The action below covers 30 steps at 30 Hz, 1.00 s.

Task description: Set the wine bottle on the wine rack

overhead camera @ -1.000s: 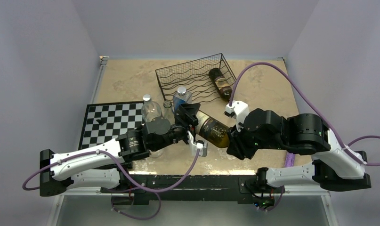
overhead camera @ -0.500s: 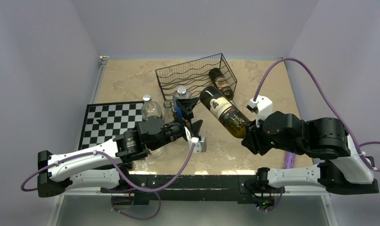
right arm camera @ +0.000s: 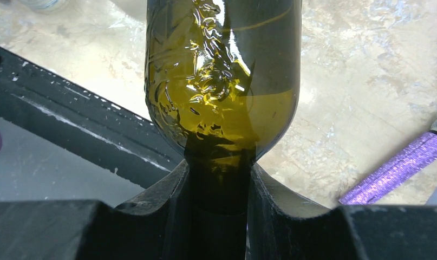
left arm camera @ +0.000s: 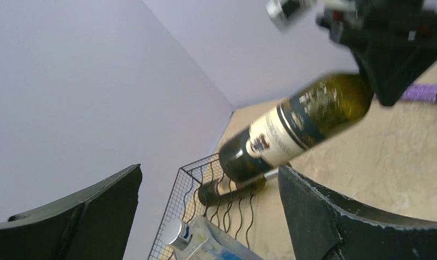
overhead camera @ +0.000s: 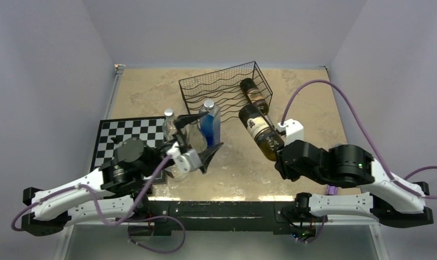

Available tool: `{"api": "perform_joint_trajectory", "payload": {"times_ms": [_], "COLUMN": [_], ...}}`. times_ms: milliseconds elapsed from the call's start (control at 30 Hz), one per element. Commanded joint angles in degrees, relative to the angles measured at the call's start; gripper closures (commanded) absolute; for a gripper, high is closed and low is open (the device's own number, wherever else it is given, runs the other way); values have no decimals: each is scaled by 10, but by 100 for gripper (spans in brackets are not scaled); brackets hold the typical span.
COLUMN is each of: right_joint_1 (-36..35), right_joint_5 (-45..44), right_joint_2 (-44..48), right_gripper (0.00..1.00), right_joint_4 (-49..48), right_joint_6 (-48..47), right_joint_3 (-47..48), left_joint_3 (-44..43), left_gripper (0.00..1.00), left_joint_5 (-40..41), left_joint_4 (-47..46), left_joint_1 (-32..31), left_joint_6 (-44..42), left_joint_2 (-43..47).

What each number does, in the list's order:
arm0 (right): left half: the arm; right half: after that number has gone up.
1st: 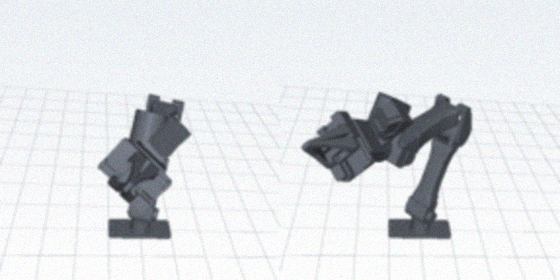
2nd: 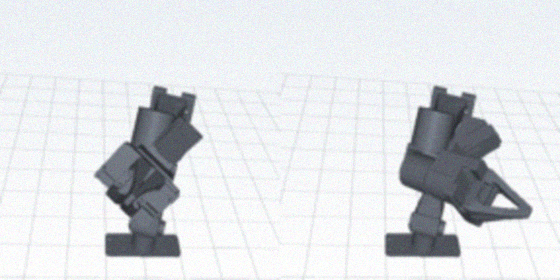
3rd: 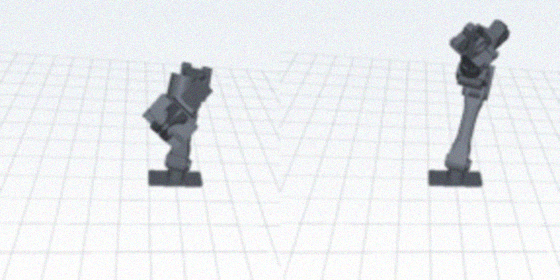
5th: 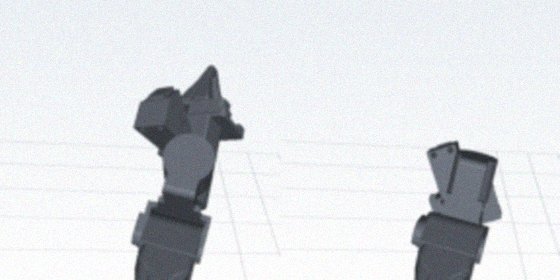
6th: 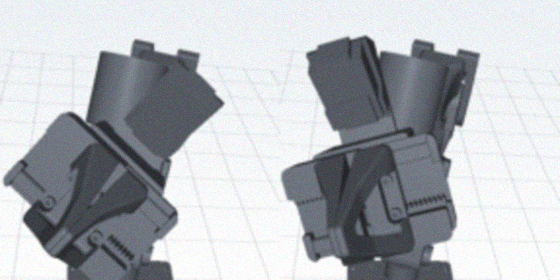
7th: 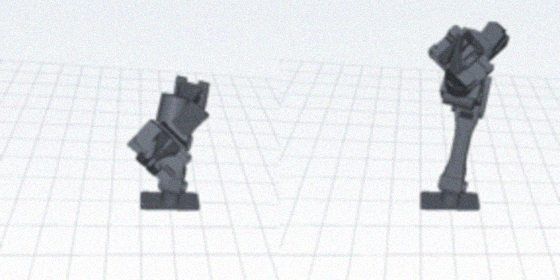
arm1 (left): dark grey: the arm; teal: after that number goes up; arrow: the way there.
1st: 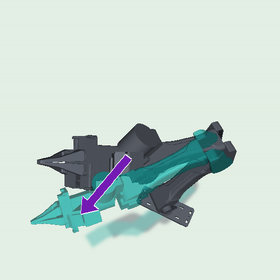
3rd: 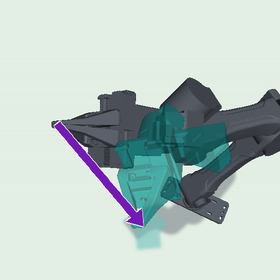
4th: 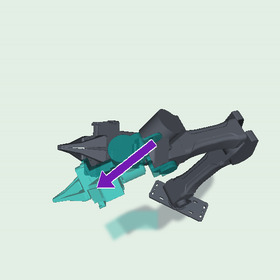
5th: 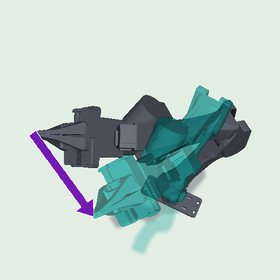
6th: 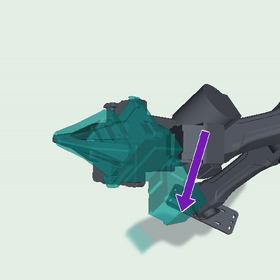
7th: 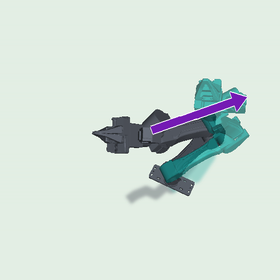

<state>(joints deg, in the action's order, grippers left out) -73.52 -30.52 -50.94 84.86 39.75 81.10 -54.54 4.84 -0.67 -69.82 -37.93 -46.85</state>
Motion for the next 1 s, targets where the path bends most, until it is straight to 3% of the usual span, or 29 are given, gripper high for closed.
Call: {"api": "perform_joint_trajectory", "payload": {"times_ms": [0,300,633,967], "right_joint_1": [19,125,176,210], "right_joint_5": [-49,45,81,94], "right_joint_2": [1,27,7,-33], "right_gripper": [100,100,100,100], "right_joint_4": [-165,-406,-493,-551], "right_joint_6": [7,-38,-53,-59], "right_joint_3": [-49,-266,-345,-370], "left_joint_3": [-20,-42,-5,-14], "left_gripper": [1,1,1,1], "left_joint_5": [13,176,169,183], "left_joint_4": [-39,107,184,272], "left_joint_1": [-1,-1,-1,-1], "left_joint_6": [137,301,389,392], "left_joint_2": [63,117,155,226]}}
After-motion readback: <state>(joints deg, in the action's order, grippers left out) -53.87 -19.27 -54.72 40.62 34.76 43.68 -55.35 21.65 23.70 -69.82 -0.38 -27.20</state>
